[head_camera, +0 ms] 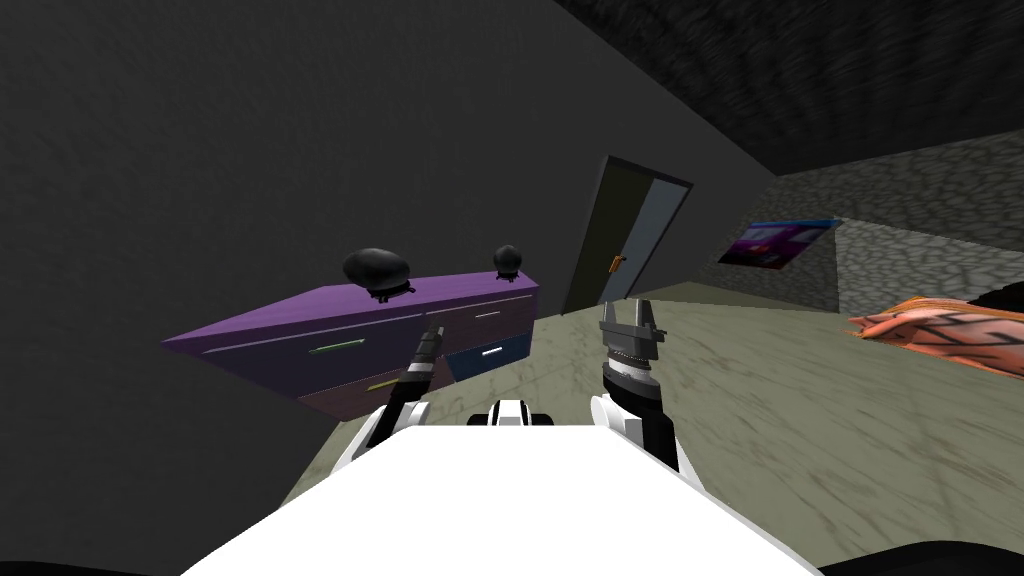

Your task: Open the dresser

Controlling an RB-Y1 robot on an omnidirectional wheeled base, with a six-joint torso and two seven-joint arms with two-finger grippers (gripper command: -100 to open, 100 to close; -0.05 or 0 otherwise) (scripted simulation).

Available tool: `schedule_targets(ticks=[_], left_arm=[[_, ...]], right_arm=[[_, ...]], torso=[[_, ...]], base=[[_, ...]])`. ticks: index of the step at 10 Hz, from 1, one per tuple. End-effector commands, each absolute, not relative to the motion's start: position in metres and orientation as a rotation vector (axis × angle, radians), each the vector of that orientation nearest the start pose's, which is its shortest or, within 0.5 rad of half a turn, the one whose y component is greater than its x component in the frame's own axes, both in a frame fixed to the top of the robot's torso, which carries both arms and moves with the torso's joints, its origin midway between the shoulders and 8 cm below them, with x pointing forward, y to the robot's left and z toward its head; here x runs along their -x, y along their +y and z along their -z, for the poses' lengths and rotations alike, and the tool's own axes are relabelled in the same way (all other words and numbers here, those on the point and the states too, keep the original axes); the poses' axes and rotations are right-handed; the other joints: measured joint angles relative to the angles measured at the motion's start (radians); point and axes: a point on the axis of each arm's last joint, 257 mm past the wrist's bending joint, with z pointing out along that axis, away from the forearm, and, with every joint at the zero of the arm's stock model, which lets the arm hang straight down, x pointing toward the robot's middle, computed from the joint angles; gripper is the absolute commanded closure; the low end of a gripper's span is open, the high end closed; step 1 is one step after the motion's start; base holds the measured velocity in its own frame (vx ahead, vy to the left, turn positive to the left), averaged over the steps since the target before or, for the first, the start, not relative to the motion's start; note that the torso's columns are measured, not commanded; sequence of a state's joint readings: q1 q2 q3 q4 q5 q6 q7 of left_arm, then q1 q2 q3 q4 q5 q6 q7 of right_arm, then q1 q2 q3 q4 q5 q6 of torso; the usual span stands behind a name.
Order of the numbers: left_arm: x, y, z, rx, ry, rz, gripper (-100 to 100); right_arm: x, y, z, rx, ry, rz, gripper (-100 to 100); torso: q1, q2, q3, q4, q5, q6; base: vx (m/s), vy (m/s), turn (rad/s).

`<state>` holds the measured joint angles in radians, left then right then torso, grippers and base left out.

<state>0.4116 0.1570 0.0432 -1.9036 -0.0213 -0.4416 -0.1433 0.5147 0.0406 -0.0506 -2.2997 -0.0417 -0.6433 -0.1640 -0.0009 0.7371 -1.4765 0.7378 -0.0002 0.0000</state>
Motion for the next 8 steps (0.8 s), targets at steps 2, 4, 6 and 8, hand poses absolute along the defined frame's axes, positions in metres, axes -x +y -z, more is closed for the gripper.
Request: schedule_targets(ticks=[2, 4, 6, 8], left_arm=[[-0.415, 0.317, 0.156, 0.748, 1.057, 0.993, -100], [-0.416, 0.323, 0.17, 0.761, 1.076, 0.977, -100], [-0.417, 0.33, 0.185, 0.777, 1.095, 0.959, -100], [-0.418, 0.337, 0.201, 0.797, 1.113, 0.941, -100]], right_arm=[[-0.307, -0.3, -0.054, -0.626, 0.406, -1.453, 0], [-0.307, -0.3, -0.054, -0.626, 0.406, -1.453, 0], [-0.307, -0.3, -0.054, -0.626, 0.406, -1.453, 0], [-0.307, -0.3, -0.054, -0.626, 0.406, -1.453, 0]], torso=[[0.001, 0.001, 0.0, 0.0, 0.0, 0.0], [0.001, 0.001, 0.001, 0.0, 0.0, 0.0], [0.0, 0.001, 0.001, 0.0, 0.0, 0.0], [0.001, 0.0, 0.0, 0.0, 0.0, 0.0]], base=[[0.088, -0.049, 0.018], [0.082, -0.047, 0.018], [0.084, -0.065, 0.018], [0.103, -0.059, 0.019]])
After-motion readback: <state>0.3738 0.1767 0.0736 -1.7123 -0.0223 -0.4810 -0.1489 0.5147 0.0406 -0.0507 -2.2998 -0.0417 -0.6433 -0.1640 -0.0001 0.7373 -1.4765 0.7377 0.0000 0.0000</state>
